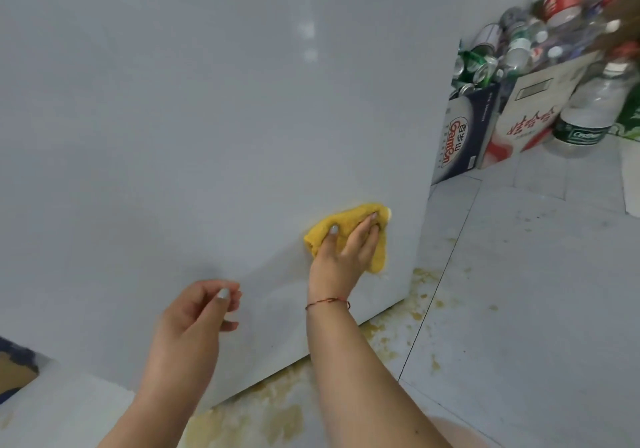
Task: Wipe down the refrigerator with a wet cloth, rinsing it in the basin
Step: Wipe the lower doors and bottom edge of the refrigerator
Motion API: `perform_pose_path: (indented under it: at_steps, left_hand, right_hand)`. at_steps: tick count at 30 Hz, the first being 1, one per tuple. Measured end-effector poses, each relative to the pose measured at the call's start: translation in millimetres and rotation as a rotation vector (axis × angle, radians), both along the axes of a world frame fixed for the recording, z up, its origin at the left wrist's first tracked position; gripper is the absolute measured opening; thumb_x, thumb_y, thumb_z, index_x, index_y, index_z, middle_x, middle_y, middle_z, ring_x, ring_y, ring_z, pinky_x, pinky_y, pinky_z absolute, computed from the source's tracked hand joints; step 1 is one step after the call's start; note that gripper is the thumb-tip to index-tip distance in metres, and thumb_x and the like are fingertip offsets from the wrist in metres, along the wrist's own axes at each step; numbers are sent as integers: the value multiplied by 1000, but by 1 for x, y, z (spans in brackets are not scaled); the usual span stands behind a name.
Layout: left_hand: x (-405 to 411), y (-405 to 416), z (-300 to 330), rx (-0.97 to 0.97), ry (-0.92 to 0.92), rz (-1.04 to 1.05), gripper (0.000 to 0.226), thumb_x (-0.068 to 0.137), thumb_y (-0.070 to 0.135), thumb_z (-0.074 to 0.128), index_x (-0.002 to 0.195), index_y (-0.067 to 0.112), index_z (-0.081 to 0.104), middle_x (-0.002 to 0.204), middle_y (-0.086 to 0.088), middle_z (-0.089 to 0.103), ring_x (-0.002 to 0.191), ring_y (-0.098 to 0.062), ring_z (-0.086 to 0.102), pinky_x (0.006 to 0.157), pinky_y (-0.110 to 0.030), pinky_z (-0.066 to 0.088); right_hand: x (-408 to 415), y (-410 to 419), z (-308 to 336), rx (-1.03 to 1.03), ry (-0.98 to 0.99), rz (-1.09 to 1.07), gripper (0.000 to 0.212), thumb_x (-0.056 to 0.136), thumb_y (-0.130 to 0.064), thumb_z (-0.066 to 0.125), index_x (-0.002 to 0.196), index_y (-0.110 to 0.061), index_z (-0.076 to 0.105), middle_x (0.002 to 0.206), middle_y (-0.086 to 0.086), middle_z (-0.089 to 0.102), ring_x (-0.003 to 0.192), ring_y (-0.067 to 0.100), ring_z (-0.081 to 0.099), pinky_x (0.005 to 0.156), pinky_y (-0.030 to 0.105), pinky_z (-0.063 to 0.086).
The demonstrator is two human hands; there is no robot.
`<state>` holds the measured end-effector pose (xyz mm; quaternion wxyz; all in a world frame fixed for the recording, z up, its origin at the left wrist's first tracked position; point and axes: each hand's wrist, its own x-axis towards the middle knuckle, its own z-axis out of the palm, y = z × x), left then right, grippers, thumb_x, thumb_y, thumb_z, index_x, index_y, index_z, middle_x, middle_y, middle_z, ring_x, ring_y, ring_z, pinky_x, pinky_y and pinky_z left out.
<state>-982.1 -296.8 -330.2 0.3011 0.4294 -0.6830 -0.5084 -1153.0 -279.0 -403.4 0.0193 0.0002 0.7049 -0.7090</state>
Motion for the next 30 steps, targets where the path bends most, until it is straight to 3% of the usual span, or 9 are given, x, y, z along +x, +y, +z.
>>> perform_pose_path:
  at_steps: [2,4,6,9,14,16,19,25,30]
  left_hand:
    - [-13,2,14,-303,-117,-120,22,97,18,52,92,31,69,93,15,66,90,-16,65,69,-23,44]
    - [-27,2,28,-684,-175,-262,20,98,23,51,98,31,70,102,21,62,100,-9,59,75,-21,43]
    - [-43,-4,36,-1089,-218,-399,27,96,24,47,107,17,70,116,5,63,114,-18,54,97,-32,42]
    - [-73,-11,42,-1448,-368,-545,40,96,30,42,121,11,66,138,-7,56,138,-24,41,118,-53,17]
    - [-99,-21,41,-1528,-666,-573,61,100,51,18,145,18,45,156,-1,30,148,-18,15,120,-50,-2]
    - [-100,-24,39,-1570,-721,-567,67,100,56,12,146,17,42,158,-1,28,149,-18,15,120,-48,-4]
    - [-101,-26,38,-1625,-739,-555,69,99,58,13,147,16,39,159,-1,26,149,-20,15,120,-50,-1]
    - [-103,-26,36,-1659,-758,-543,71,97,59,16,148,16,38,160,-3,24,150,-21,13,118,-55,0]
    - [-104,-26,37,-1664,-763,-529,70,98,58,16,147,15,39,160,-3,24,150,-21,13,118,-55,0]
  right_hand:
    - [-8,0,-9,-3,-138,-27,64,101,-35,39,153,-27,3,161,-1,5,147,15,7,118,30,10]
    - [-17,3,-19,-35,-297,-45,62,103,-35,33,153,-24,0,161,2,5,148,16,8,117,29,7]
    - [-20,6,-25,-28,-370,-47,62,103,-34,32,154,-19,-1,161,3,4,148,17,8,117,28,5]
    - [-4,2,-25,-48,-279,-40,67,98,-42,33,153,-23,0,162,1,3,148,17,6,120,37,8]
    - [16,-9,-5,53,154,28,80,85,-75,18,151,-35,-4,159,-10,-7,148,10,-2,117,44,22]
    - [-6,-2,9,107,310,-20,72,91,-67,20,152,-34,0,160,-4,1,148,12,2,116,48,24]
    - [-53,16,28,92,415,-66,65,93,-53,29,149,-31,3,160,4,10,147,14,4,119,46,14]
    - [-109,24,-5,26,109,-202,75,88,-57,14,152,-21,5,161,5,8,147,18,6,120,35,4]
    - [-93,23,-61,-1,-422,-155,55,105,-32,22,153,-16,-1,162,2,3,148,19,9,120,32,5]
